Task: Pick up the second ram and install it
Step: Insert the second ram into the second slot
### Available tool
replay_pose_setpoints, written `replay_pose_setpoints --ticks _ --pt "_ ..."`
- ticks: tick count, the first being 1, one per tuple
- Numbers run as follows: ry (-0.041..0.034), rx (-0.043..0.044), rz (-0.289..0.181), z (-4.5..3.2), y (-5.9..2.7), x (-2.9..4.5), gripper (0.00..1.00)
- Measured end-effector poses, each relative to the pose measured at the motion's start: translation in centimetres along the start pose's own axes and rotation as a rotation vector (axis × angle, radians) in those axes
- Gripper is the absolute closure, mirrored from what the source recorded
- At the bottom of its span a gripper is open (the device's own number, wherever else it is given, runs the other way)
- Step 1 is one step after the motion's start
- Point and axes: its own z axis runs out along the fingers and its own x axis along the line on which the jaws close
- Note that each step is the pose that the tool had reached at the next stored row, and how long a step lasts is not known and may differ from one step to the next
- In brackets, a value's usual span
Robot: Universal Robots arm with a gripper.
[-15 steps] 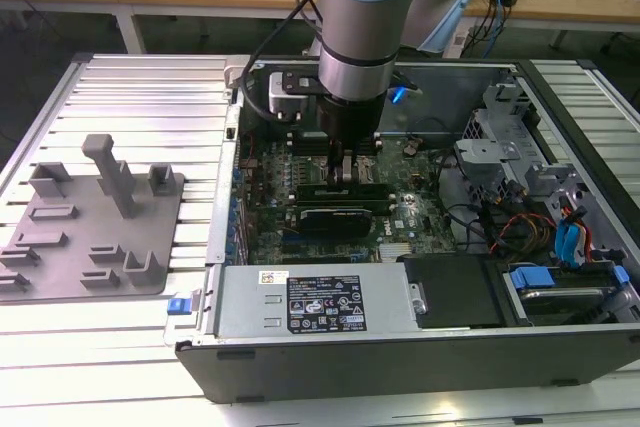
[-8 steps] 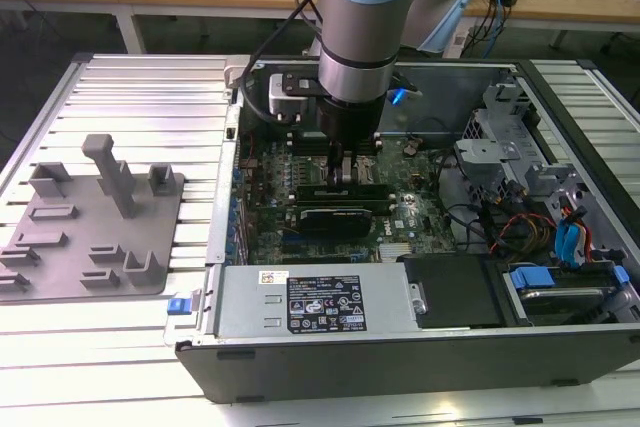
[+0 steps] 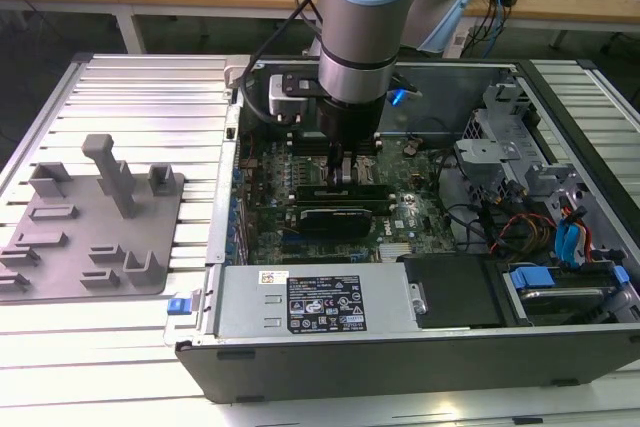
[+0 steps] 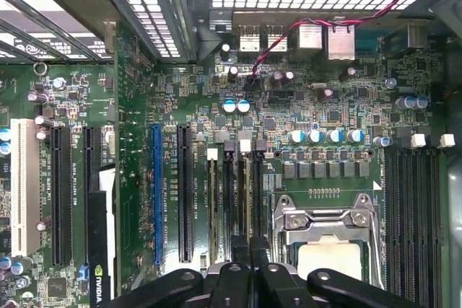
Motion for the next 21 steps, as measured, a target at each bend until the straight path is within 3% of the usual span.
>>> replay_pose_setpoints --ticks 21 --pt "0.0008 -0.001 -0.022 0.46 0.09 0.03 0.91"
